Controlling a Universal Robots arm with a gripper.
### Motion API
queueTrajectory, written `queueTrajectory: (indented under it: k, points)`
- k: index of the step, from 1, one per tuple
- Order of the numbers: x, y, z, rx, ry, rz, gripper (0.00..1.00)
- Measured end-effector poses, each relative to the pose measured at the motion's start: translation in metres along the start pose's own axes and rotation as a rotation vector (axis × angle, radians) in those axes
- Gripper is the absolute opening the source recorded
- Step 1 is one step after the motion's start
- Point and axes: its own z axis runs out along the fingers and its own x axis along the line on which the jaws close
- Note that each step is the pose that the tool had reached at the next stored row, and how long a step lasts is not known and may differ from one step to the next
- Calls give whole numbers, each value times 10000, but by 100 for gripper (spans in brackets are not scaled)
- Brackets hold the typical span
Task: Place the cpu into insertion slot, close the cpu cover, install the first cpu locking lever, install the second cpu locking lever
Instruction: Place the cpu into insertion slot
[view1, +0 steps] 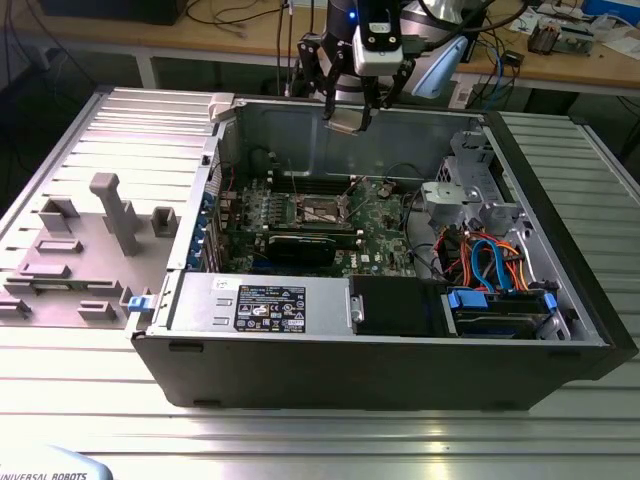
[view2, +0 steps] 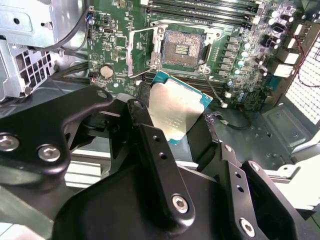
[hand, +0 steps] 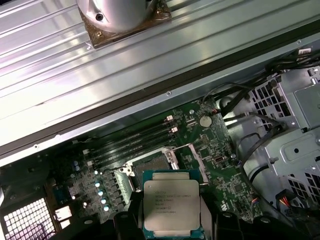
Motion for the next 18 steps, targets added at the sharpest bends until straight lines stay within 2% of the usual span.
queueTrajectory:
  k: [13,18]
  points:
    - [0,0,0,-11,-49,573,54]
    - [0,0,0,-12,-54,632,54]
